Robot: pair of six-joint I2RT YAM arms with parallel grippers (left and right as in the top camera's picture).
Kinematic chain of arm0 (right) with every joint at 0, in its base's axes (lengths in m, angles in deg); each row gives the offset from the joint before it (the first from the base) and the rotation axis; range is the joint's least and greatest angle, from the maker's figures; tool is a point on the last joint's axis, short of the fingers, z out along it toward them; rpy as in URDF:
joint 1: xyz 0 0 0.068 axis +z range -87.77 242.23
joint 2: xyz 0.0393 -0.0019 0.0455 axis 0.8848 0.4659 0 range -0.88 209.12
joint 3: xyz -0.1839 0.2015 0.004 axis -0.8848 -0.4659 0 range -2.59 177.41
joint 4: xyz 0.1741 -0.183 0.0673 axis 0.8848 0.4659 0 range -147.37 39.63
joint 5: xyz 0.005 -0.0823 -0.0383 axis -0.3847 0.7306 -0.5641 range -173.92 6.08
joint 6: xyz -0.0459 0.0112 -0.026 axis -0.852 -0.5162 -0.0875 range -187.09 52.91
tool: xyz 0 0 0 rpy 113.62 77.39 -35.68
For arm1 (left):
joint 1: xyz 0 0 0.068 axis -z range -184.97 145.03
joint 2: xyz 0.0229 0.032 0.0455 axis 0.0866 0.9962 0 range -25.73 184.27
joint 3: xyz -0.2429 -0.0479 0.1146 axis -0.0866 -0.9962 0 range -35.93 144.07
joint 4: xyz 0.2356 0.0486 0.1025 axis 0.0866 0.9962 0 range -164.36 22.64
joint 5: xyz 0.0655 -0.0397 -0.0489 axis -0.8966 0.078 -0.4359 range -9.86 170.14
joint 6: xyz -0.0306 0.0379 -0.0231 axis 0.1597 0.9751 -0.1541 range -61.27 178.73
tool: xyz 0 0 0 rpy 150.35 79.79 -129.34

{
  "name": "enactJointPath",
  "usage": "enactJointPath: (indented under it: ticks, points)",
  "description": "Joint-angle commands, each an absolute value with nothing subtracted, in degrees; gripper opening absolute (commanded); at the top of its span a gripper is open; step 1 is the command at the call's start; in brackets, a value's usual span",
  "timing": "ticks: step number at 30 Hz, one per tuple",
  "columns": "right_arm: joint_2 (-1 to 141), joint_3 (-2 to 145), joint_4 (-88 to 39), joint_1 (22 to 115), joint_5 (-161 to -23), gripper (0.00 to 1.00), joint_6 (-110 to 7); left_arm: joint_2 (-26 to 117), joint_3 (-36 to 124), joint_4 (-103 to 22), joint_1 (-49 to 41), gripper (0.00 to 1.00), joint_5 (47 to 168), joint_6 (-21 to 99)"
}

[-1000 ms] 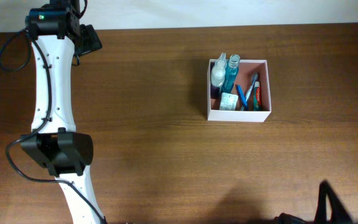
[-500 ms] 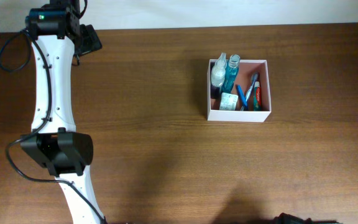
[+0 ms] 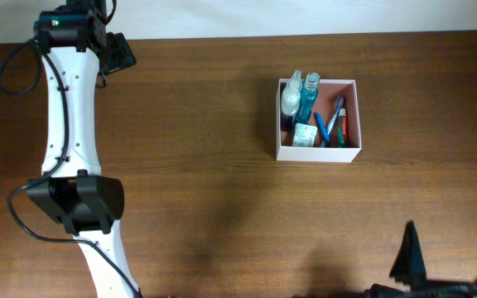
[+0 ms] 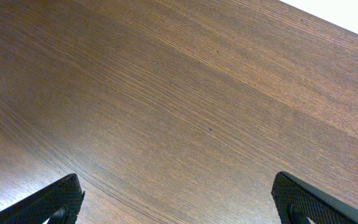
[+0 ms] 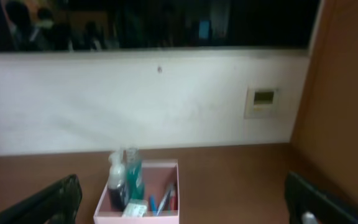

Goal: Pack container

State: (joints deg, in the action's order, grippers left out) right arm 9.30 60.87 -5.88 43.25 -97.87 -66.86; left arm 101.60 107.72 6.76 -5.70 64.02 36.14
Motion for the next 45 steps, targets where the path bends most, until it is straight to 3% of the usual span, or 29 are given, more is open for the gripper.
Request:
enactJointPath:
  ticks: [1, 11, 16, 45]
  points:
    - [6.55, 51.94, -14.32, 44.78, -97.42, 0.99, -66.90, 101.97, 107.57, 6.65, -5.72, 0.99, 63.39, 35.38]
    - [6.17, 30.25, -44.02, 48.56, -97.85, 0.99, -67.76, 101.97, 107.57, 6.65, -5.75, 0.99, 63.39, 35.40]
    - [6.15, 23.54, -51.43, 50.74, -98.68, 0.99, -68.19, 101.97, 107.57, 6.65, -5.72, 0.99, 63.39, 35.38]
    - [-0.41, 11.26, -53.38, 63.79, -98.66, 0.99, -71.36, 101.97, 107.57, 6.65, -5.72, 0.99, 63.39, 35.38]
